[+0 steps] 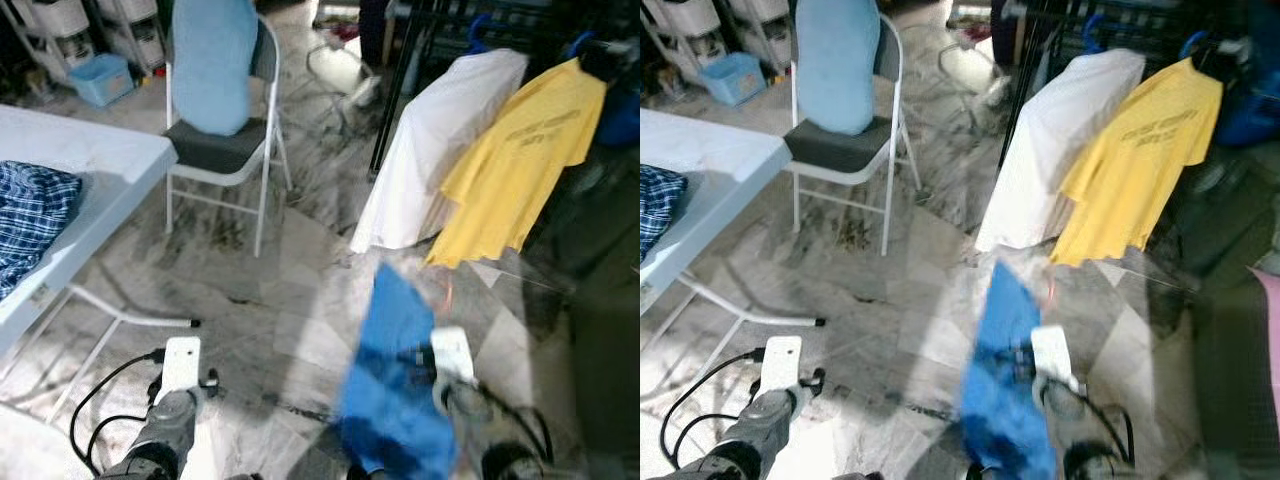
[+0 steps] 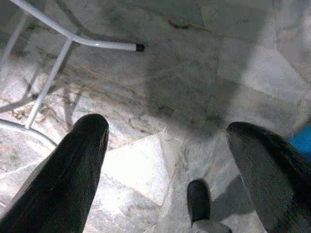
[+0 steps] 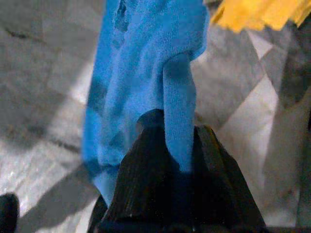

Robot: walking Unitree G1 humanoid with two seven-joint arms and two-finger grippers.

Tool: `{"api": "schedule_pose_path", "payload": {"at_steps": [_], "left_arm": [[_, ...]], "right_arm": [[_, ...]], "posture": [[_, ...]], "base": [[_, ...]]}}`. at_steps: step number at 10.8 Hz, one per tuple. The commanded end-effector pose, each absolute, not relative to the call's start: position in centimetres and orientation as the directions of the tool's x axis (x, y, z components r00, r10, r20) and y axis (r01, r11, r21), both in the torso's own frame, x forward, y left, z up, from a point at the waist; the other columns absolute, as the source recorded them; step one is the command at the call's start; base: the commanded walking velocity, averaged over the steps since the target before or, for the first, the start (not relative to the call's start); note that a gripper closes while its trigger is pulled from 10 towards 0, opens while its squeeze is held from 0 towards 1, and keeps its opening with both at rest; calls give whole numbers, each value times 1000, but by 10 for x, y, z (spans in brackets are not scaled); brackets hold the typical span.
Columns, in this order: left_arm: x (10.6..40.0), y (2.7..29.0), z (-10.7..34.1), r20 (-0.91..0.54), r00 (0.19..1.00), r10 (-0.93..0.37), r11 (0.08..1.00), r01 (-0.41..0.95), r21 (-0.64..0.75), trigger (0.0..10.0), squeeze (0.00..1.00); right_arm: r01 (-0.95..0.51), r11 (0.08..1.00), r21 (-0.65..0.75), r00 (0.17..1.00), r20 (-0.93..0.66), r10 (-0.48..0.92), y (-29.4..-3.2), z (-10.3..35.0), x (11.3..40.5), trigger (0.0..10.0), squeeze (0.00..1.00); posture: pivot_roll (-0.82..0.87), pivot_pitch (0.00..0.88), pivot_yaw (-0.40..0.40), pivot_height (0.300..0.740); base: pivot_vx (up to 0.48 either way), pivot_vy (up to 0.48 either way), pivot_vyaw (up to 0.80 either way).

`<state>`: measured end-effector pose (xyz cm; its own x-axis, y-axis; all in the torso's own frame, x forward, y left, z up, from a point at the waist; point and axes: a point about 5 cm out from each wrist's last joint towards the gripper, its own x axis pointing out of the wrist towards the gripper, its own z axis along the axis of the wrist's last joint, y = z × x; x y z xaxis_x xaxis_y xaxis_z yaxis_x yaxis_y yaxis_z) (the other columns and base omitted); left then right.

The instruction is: Hang hanger

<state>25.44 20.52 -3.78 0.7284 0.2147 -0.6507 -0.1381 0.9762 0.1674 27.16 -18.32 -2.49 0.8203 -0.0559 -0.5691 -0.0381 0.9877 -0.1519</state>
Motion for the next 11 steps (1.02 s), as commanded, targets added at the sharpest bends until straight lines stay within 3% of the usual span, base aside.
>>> {"api": "schedule_pose_path", "payload": {"at_steps": [1, 3, 7, 11], "left_arm": [[253, 208, -39, -651, 725, 224, 974, -147, 171, 10000, 0], [250, 207, -41, -666, 712, 221, 975, -141, 173, 10000, 0], [202, 203, -73, -802, 570, 177, 976, 5, 219, 10000, 0], [193, 206, -78, -817, 547, 185, 976, -2, 219, 10000, 0]], "right_arm": [[-32, 988, -149, 822, -567, -59, -183, -26, 270, 10000, 0], [-45, 988, -148, 814, -579, -50, -180, -30, 265, 10000, 0], [-72, 990, -121, 735, -678, -29, -175, -54, 236, 10000, 0], [-52, 992, -118, 714, -699, -46, -181, -58, 228, 10000, 0]], "posture": [[-57, 62, -14, 740], [-56, 62, -13, 740], [-58, 66, -12, 740], [-56, 72, -14, 740]], "base": [[0, 0, 0], [0, 0, 0], [0, 0, 0], [0, 0, 0]]}}
